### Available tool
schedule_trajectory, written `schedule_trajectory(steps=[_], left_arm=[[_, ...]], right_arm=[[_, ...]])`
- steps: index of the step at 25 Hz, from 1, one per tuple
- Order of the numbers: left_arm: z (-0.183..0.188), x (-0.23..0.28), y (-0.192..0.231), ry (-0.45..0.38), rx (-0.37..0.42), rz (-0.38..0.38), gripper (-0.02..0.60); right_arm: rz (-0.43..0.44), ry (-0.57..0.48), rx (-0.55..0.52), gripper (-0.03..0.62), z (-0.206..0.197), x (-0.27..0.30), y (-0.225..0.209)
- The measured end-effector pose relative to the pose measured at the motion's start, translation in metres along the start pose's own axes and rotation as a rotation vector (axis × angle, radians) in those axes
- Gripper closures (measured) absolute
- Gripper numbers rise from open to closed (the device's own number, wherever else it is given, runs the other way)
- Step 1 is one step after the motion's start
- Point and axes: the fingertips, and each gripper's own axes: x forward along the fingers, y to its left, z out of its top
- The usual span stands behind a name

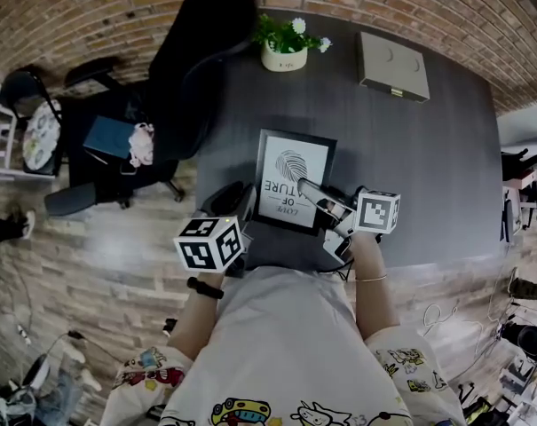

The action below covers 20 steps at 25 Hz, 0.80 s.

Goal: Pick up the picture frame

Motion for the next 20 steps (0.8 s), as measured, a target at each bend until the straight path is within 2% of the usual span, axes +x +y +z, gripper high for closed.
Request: schedule_trajectory(steps=[11,16,20], left_arm=[[0.053,-0.030,-0.037,-0.129,0.133,-0.032,0.472],[0.064,-0.046,-0.050,-0.165,0.220,-0.027,0.482],[0.071,-0.057,-0.060,-0.198,0.269,-0.029,0.499]], right_arm=[[-0.056,-0.154,-0.313,0.580,0.044,-0.037,0.060],[-0.131,-0.233,-0.466,0.580,0.056,-0.053,0.085],[-0.223,-0.279,-0.604,0.580,0.060,-0.068,0.099]])
